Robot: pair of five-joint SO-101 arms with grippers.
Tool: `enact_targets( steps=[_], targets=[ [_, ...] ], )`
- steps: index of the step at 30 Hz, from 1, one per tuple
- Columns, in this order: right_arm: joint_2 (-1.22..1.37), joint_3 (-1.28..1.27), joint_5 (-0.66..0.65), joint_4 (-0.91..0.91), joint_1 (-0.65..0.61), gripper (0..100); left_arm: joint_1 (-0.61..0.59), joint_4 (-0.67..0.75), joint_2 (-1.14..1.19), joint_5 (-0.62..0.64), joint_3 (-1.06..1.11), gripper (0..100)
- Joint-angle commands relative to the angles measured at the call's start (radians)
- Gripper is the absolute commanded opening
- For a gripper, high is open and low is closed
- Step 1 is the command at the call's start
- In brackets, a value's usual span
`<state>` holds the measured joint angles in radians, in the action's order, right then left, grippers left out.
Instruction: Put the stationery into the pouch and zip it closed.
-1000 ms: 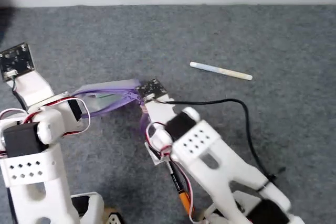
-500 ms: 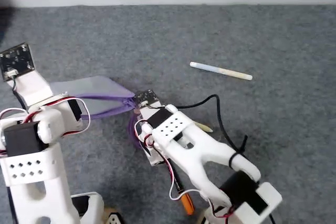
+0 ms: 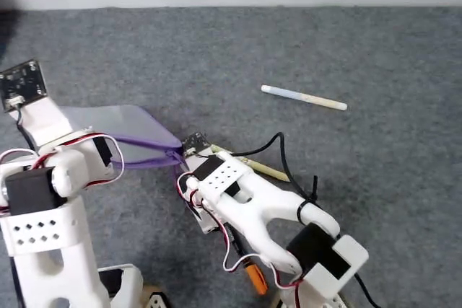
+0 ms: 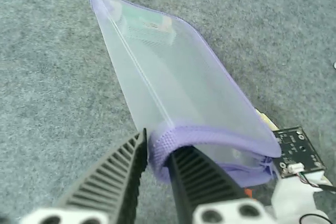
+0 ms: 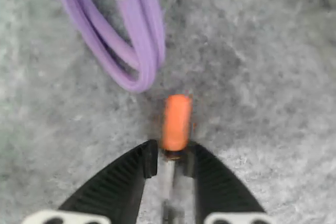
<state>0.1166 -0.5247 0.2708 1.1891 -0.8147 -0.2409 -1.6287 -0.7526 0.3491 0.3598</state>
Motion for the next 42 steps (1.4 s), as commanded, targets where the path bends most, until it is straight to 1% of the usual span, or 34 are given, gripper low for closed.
enact_targets(
  steps=[1, 5, 11, 14, 17, 21, 26, 30, 33, 36, 42],
  targets=[
    [0.007, 0.014, 0.003, -0.001, 0.024, 2.0, 0.002, -0.005, -0.003, 0.005, -0.062, 3],
    [0.005, 0.012, 0.002, 0.007, 0.068, 0.9, 0.002, -0.005, -0.003, 0.005, -0.062, 3],
    [-0.054, 0.020, 0.002, 0.143, 0.110, 0.9, 0.002, -0.014, -0.003, 0.005, -0.064, 3],
    [-0.160, 0.020, -0.009, 0.179, 0.140, 0.9, 0.002, -0.025, -0.003, 0.005, -0.062, 3],
    [-0.297, 0.015, -0.081, 0.180, 0.162, 0.9, 0.003, -0.023, -0.003, 0.005, -0.062, 3],
    [-0.489, 0.017, -0.143, 0.219, 0.177, 0.9, 0.006, -0.023, -0.003, 0.005, -0.062, 3],
    [-0.719, 0.023, -0.147, 0.277, 0.177, 0.8, 0.103, -0.026, -0.003, 0.008, -0.065, 3],
    [-0.880, 0.071, -0.147, 0.268, 0.177, 0.8, 0.172, -0.025, -0.002, 0.011, -0.113, 3],
    [-0.928, 0.149, -0.143, 0.242, 0.177, 0.8, 0.199, -0.023, 0.005, 0.011, -0.142, 3],
    [-0.928, 0.256, -0.140, 0.211, 0.177, 0.8, 0.201, -0.018, 0.005, 0.011, -0.143, 1],
    [-0.881, 0.431, -0.141, 0.031, 0.174, 0.8, 0.199, -0.025, 0.003, 0.011, -0.143, 1]
  ],
)
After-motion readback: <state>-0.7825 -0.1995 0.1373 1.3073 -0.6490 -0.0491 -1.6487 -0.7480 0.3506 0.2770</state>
